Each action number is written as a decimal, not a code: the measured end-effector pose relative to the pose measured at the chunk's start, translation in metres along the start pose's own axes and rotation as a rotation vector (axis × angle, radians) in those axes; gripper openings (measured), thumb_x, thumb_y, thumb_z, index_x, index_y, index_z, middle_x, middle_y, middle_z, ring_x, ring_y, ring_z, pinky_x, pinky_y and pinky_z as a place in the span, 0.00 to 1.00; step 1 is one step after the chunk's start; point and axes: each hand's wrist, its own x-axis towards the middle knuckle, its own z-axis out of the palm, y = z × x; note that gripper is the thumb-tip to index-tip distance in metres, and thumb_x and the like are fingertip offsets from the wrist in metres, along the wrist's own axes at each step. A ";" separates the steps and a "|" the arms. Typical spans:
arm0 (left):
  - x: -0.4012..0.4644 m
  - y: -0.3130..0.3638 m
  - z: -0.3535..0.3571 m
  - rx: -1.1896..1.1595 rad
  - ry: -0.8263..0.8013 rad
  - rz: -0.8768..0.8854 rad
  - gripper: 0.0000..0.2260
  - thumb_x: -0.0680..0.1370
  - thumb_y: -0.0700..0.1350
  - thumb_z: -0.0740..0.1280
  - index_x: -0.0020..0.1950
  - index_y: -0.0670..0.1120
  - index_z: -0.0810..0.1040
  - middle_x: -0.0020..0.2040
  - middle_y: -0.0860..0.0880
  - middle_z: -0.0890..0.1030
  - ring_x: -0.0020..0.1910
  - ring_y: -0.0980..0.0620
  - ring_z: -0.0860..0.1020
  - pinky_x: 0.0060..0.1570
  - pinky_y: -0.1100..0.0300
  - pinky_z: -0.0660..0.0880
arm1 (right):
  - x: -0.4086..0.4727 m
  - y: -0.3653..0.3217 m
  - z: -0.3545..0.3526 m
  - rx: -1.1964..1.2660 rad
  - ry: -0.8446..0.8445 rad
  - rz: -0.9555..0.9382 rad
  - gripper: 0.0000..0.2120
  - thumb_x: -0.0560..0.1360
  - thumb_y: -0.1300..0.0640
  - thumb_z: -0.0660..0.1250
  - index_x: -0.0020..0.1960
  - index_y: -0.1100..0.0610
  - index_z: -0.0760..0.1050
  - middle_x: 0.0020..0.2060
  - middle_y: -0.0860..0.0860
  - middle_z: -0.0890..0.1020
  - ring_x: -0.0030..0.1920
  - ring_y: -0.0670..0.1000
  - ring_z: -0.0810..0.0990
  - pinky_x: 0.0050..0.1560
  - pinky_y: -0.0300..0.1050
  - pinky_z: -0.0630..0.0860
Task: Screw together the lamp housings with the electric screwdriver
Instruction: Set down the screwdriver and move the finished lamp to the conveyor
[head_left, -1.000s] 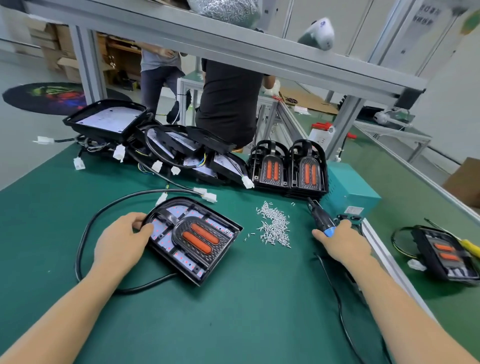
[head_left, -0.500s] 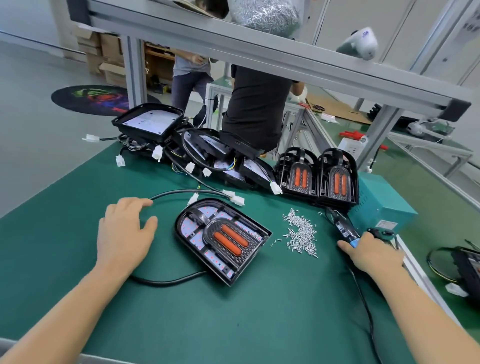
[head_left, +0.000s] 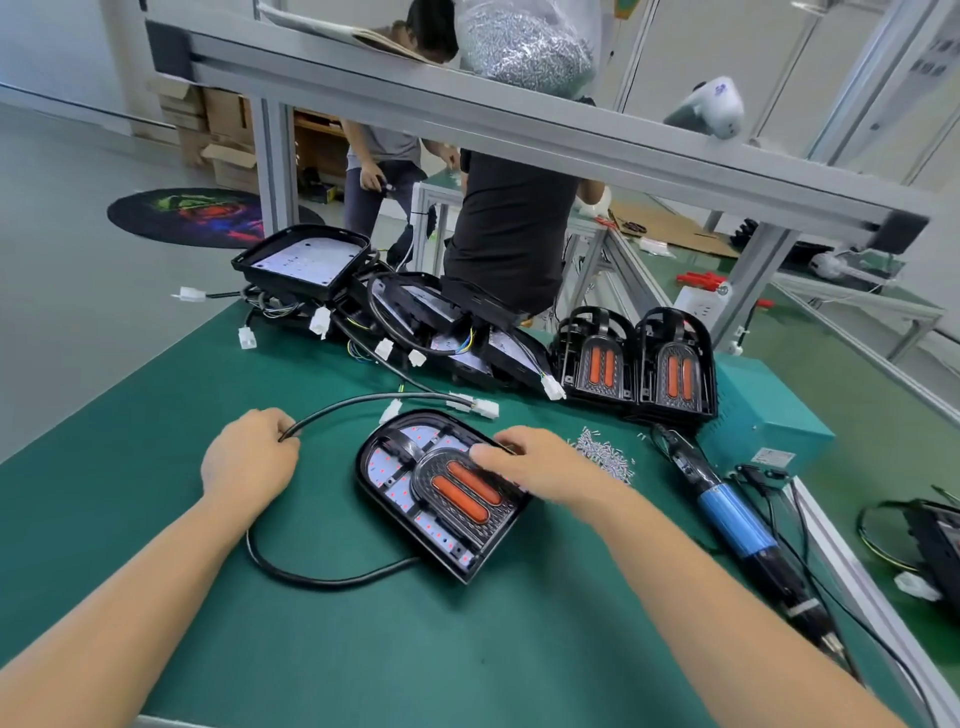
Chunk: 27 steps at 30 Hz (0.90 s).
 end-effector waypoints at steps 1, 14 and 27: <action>0.002 0.000 -0.001 -0.048 0.010 0.007 0.06 0.77 0.41 0.63 0.49 0.45 0.80 0.45 0.45 0.80 0.44 0.43 0.74 0.40 0.55 0.70 | 0.002 -0.002 0.005 0.074 -0.023 0.012 0.27 0.75 0.39 0.68 0.64 0.58 0.75 0.61 0.50 0.79 0.56 0.48 0.77 0.57 0.42 0.70; 0.004 0.046 -0.026 -0.446 0.032 0.558 0.13 0.77 0.32 0.64 0.55 0.45 0.83 0.41 0.45 0.77 0.40 0.48 0.73 0.42 0.70 0.66 | -0.011 -0.013 0.016 -0.040 0.241 -0.400 0.19 0.70 0.45 0.76 0.54 0.57 0.80 0.55 0.48 0.70 0.58 0.47 0.68 0.57 0.36 0.62; -0.009 0.076 -0.035 -0.837 -0.314 0.556 0.11 0.75 0.38 0.68 0.51 0.53 0.82 0.49 0.54 0.84 0.50 0.61 0.80 0.52 0.72 0.73 | -0.037 -0.003 0.011 0.261 0.352 -0.474 0.14 0.68 0.56 0.79 0.52 0.57 0.82 0.48 0.46 0.82 0.50 0.42 0.79 0.54 0.33 0.71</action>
